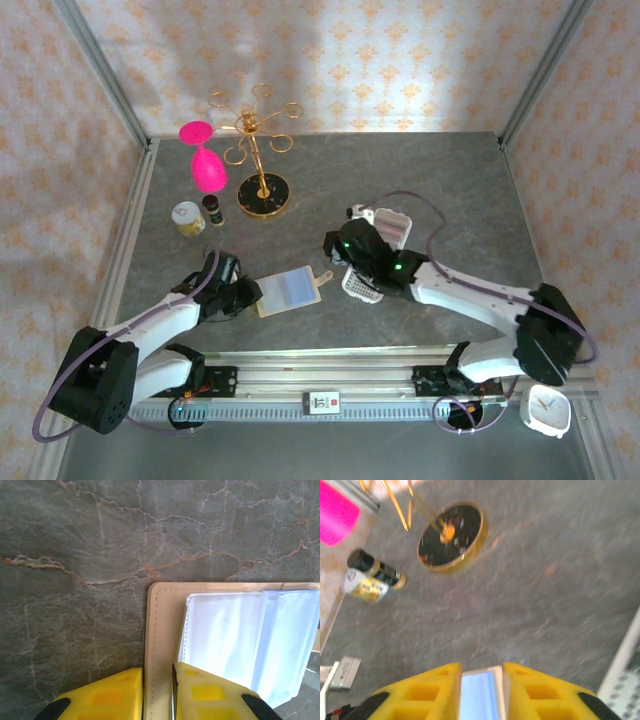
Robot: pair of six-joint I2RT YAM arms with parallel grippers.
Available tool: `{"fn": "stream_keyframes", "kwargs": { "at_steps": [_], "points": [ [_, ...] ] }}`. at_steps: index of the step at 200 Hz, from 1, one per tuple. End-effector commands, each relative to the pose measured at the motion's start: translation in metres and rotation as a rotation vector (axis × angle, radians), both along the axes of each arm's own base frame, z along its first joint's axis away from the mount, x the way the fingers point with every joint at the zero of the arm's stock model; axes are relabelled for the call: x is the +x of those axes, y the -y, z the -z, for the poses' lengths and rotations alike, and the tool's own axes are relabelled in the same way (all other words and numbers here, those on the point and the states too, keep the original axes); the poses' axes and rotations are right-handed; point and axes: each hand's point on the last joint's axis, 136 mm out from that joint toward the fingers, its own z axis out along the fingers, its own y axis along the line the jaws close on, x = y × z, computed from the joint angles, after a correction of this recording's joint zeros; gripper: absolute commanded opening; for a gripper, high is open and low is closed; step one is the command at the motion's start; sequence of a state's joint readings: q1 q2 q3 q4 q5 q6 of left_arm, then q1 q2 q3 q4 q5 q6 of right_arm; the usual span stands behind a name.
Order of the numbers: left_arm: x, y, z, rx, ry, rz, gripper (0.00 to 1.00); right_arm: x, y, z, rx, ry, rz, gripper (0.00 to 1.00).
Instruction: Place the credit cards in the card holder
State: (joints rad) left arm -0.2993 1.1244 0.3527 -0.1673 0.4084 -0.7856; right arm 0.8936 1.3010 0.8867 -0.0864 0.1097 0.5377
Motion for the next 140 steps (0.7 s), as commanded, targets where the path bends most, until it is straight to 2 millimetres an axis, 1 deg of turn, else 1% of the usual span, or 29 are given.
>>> {"fn": "stream_keyframes", "kwargs": {
  "at_steps": [1, 5, 7, 15, 18, 30, 38, 45, 54, 58, 64, 79, 95, 115, 124, 128, 133, 140],
  "points": [
    [0.013, -0.003, -0.007, 0.056, 0.036, 0.030, 0.18, 0.003, 0.026, -0.029, -0.187, 0.201, -0.021, 0.39],
    [0.014, -0.003, -0.008, 0.059, 0.036, 0.034, 0.18, 0.003, 0.028, -0.033, -0.215, 0.231, -0.038, 0.45],
    [0.015, -0.002, -0.008, 0.059, 0.036, 0.035, 0.17, 0.002, 0.029, -0.033, -0.230, 0.242, -0.047, 0.46],
    [0.018, -0.001, -0.009, 0.058, 0.043, 0.045, 0.17, 0.002, 0.032, -0.030, -0.296, 0.266, -0.072, 0.46],
    [0.019, 0.000, -0.010, 0.057, 0.044, 0.050, 0.17, 0.001, 0.035, -0.040, -0.301, 0.295, -0.075, 0.46],
    [0.024, 0.002, -0.012, 0.057, 0.048, 0.059, 0.17, 0.003, 0.045, -0.047, -0.393, 0.346, -0.073, 0.48],
    [0.026, 0.002, -0.014, 0.064, 0.048, 0.062, 0.17, 0.004, 0.051, -0.048, -0.459, 0.366, -0.076, 0.59],
    [0.027, 0.001, -0.015, 0.077, 0.044, 0.057, 0.17, 0.002, 0.053, -0.045, -0.513, 0.371, -0.113, 0.68],
    [0.029, -0.001, -0.018, 0.085, 0.045, 0.052, 0.18, -0.007, 0.047, -0.036, -0.571, 0.365, -0.231, 0.77],
    [0.029, -0.001, -0.019, 0.087, 0.048, 0.049, 0.19, -0.012, 0.044, -0.031, -0.608, 0.371, -0.304, 0.80],
    [0.030, -0.003, -0.021, 0.094, 0.052, 0.044, 0.22, -0.017, 0.044, -0.025, -0.659, 0.385, -0.368, 0.83],
    [0.031, -0.009, -0.027, 0.124, 0.063, 0.017, 0.29, -0.013, 0.060, -0.015, -0.763, 0.402, -0.386, 0.88],
    [0.030, -0.021, -0.035, 0.175, 0.060, -0.024, 0.32, -0.007, 0.081, -0.004, -0.810, 0.368, -0.411, 0.90],
    [0.030, -0.030, -0.049, 0.200, 0.088, -0.068, 0.35, 0.000, 0.102, 0.009, -0.860, 0.317, -0.449, 0.90],
    [0.031, -0.031, -0.057, 0.196, 0.105, -0.085, 0.37, 0.005, 0.112, 0.013, -0.915, 0.316, -0.447, 0.91],
    [0.031, -0.031, -0.060, 0.191, 0.113, -0.088, 0.38, 0.008, 0.117, 0.014, -0.946, 0.322, -0.443, 0.93],
    [0.033, -0.030, -0.065, 0.181, 0.126, -0.093, 0.39, 0.011, 0.123, 0.016, -0.978, 0.323, -0.433, 0.99],
    [0.035, -0.028, -0.071, 0.162, 0.142, -0.096, 0.41, 0.015, 0.130, 0.019, -1.011, 0.323, -0.425, 1.00]
  ]
}}
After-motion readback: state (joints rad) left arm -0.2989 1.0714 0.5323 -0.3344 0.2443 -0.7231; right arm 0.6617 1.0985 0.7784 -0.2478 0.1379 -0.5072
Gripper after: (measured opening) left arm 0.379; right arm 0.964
